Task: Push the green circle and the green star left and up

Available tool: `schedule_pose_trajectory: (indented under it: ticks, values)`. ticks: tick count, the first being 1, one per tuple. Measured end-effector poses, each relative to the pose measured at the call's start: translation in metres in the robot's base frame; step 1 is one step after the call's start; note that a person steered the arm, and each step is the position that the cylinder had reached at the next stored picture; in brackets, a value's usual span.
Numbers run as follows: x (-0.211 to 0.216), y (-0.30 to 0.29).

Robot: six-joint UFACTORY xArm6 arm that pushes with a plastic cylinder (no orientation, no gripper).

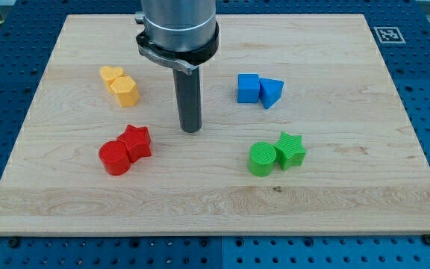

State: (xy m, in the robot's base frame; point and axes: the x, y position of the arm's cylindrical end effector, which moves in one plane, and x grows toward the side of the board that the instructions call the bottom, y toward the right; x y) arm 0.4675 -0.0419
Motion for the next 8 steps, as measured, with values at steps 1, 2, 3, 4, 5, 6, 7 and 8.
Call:
schedule_pose_trajectory:
  ticks: [1, 2, 3, 4, 5, 6, 7, 8]
  values:
    - [-0.001, 0.000]
    - [-0.017, 0.028]
    - [-0.017, 0.087]
    - [-0.003, 0.160]
    - [0.022, 0.195]
    - [0.036, 0.183]
    - [0.038, 0.151]
    - [0.045, 0.144]
